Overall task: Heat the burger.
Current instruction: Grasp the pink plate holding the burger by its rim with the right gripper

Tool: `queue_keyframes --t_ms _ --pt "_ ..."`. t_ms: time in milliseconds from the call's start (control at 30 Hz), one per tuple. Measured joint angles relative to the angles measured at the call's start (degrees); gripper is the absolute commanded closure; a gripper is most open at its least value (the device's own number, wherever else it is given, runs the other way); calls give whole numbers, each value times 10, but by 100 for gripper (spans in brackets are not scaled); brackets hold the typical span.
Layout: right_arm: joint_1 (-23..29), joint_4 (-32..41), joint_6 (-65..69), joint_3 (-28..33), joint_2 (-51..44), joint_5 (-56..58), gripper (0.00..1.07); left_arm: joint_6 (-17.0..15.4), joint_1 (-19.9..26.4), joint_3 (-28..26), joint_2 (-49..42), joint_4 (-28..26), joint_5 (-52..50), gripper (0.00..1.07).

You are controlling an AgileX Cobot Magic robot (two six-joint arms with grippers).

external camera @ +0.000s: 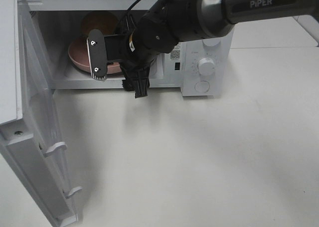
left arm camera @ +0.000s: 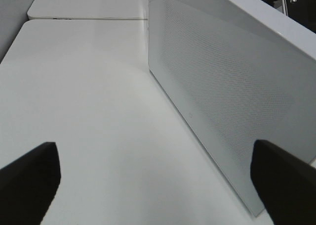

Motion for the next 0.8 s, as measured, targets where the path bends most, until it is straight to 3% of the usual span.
queue_keyframes --t_ms 567,800 --pt "-9 2 2 -129 103 50 29 0 0 0 0 0 0 4" --pt "-15 7 2 -154 121 58 33 0 0 0 0 0 0 4"
